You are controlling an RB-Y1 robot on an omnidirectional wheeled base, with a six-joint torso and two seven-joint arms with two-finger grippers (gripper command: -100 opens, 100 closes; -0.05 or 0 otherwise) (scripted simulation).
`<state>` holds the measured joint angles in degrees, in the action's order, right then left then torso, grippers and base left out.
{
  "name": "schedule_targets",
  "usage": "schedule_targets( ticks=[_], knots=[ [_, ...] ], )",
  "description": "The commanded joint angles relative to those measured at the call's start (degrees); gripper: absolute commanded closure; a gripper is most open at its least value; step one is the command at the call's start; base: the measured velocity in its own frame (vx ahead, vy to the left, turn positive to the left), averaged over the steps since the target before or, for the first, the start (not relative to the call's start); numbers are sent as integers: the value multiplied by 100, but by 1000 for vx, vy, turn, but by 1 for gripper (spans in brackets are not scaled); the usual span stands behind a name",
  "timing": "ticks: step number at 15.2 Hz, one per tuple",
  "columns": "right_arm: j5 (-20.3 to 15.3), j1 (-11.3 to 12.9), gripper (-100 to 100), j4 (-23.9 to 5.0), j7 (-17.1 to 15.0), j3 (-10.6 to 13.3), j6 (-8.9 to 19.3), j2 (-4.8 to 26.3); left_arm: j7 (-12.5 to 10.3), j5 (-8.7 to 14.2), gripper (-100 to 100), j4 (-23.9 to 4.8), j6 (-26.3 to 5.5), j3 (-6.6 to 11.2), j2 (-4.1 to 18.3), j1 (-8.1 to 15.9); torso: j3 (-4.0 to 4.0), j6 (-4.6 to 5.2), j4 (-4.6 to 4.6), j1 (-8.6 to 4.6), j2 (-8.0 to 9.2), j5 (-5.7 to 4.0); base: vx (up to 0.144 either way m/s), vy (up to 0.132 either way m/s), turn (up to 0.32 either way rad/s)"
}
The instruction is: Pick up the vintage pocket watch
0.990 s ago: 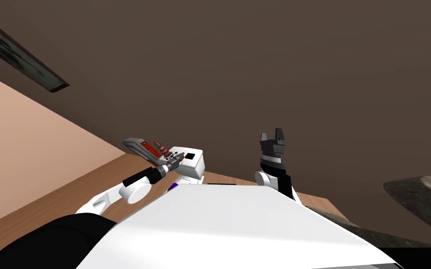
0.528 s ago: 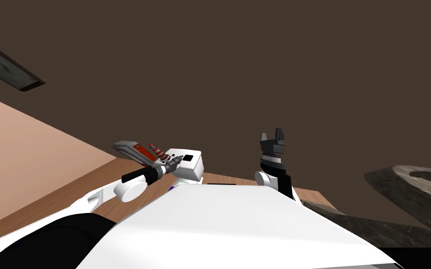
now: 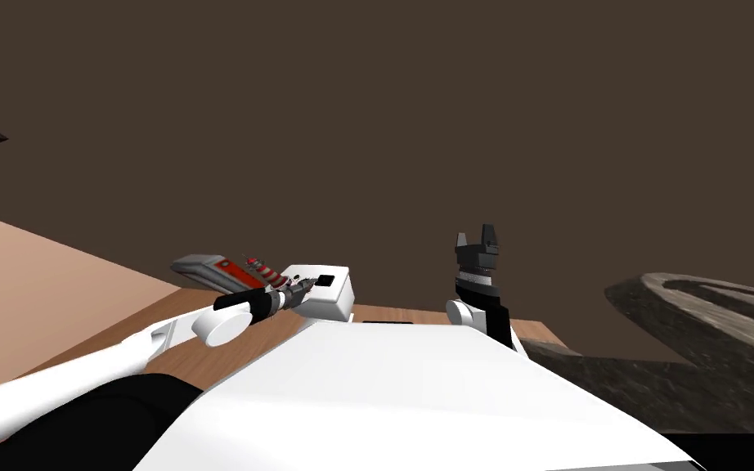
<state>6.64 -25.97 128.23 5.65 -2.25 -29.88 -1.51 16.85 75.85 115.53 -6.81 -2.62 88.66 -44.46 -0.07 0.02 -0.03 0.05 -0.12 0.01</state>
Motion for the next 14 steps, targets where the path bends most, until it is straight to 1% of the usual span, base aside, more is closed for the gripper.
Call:
schedule_targets(
  ticks=[1, 2, 3, 4, 5, 6, 7, 8, 9, 10, 11, 12, 13, 14],
  knots=[
    [0, 0, 0, 0, 0, 0, 0, 0, 51, 277, -100, -26, -153, 20, 286, -89, 0, 0, 0, 0, 0, 0, 9, 18, -161],
    [0, 0, 0, 0, 0, 0, 0, 0, 51, 277, -100, -26, -153, 20, 337, -89, 0, 1, 0, 0, 0, 0, 6, 17, -64],
    [0, 0, 0, 0, 0, 0, 0, 0, 120, 498, -100, -81, -325, -3, 516, -168, 0, -2, 0, -1, 0, 0, 8, 19, -151],
    [0, 0, 0, 0, 0, 0, 0, 0, 120, 587, -100, -81, -325, -3, 651, -168, 0, 1, 0, -1, 0, 0, 9, 24, -141],
    [0, 0, 0, 0, 0, 0, 0, 0, 120, 587, -100, -81, -325, -3, 682, -168, 0, -1, 0, 0, -1, -1, 7, 20, -33],
    [0, -1, 0, 0, 0, 0, 0, 0, 187, 793, -100, -134, -492, -25, 865, -245, 0, -3, 1, 0, 0, 0, 8, 18, -133],
    [0, 0, 0, 0, 0, 0, 0, 0, 187, 886, -100, -134, -492, -25, 974, -245, 0, 0, 0, -1, 0, 0, 6, 21, -138],
    [0, 0, 0, 0, 0, 0, 0, 0, 187, 886, -100, -134, -492, -25, 1014, -245, 0, -1, 0, 0, 0, -1, 4, 18, -42],
    [0, -1, 0, 0, 0, 0, 0, 0, 250, 1112, -100, -185, -652, -47, 1201, -318, 1, -3, 1, -1, 1, 0, 6, 17, -103],
    [0, 0, 0, 0, 0, 0, 0, 0, 250, 1173, -100, -185, -652, -47, 1300, -318, 1, -1, 0, -1, 1, 0, 7, 21, -126],
    [0, 0, 0, 0, 0, 0, 0, 0, 250, 1173, -100, -185, -652, -47, 1332, -318, 0, -1, 0, -1, 0, -1, 6, 18, -59],
    [0, -1, 0, 0, 0, 0, 0, 0, 311, 1396, -100, -233, -804, -67, 1524, -387, 1, -3, 1, -2, 0, 0, 7, 16, -140],
    [0, 0, 0, 0, 0, 0, 0, 0, 311, 1445, -100, -233, -804, -67, 1635, -387, 0, 0, 0, -2, 0, -1, 6, 20, -144],
    [0, 0, 0, 0, 0, 0, 0, 0, 368, 1701, -100, -278, -947, -86, 1793, -453, 0, 0, 0, -2, 0, -1, 5, 21, -161]
  ],
)
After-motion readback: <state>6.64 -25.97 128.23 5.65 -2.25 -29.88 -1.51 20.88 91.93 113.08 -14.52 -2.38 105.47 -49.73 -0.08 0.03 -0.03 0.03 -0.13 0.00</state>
